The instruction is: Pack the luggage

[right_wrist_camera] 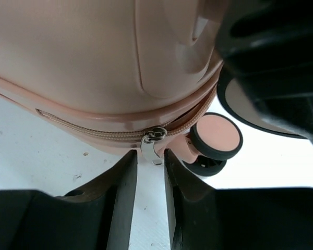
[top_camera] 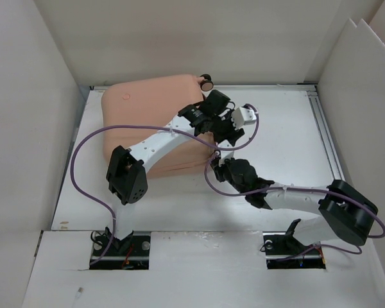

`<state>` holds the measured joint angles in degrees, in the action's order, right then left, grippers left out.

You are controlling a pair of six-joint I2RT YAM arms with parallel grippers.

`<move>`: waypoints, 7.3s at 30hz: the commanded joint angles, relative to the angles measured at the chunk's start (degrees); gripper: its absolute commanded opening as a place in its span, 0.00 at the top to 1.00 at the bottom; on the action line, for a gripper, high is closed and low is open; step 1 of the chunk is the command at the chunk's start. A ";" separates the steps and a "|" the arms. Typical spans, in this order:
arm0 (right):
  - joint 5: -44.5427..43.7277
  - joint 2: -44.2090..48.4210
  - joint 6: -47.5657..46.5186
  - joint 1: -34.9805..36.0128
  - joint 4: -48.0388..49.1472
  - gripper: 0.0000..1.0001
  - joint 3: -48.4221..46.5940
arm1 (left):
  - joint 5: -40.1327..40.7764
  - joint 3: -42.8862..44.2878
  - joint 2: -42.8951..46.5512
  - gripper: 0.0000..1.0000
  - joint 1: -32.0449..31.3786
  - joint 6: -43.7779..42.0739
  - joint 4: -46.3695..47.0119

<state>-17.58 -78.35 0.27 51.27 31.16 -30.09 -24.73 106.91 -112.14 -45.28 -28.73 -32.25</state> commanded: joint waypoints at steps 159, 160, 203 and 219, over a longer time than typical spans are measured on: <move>52.04 -16.05 15.11 -22.79 46.63 0.64 4.77 | 3.20 3.21 4.65 1.00 -0.07 0.61 -2.03; 52.04 -16.66 15.11 -22.79 46.63 0.67 4.16 | 3.20 3.21 4.65 1.00 -0.07 0.61 -2.03; 29.36 -16.58 21.61 -25.26 36.43 1.00 4.34 | -18.86 -6.71 16.34 1.00 1.07 -19.51 -27.15; 16.19 -19.38 23.63 -28.57 18.33 1.00 -8.76 | -6.92 -37.12 39.18 1.00 -9.90 -26.82 -32.17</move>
<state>10.61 -96.57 22.94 27.18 54.74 -35.62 -28.25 74.70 -76.20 -51.29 -57.36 -48.03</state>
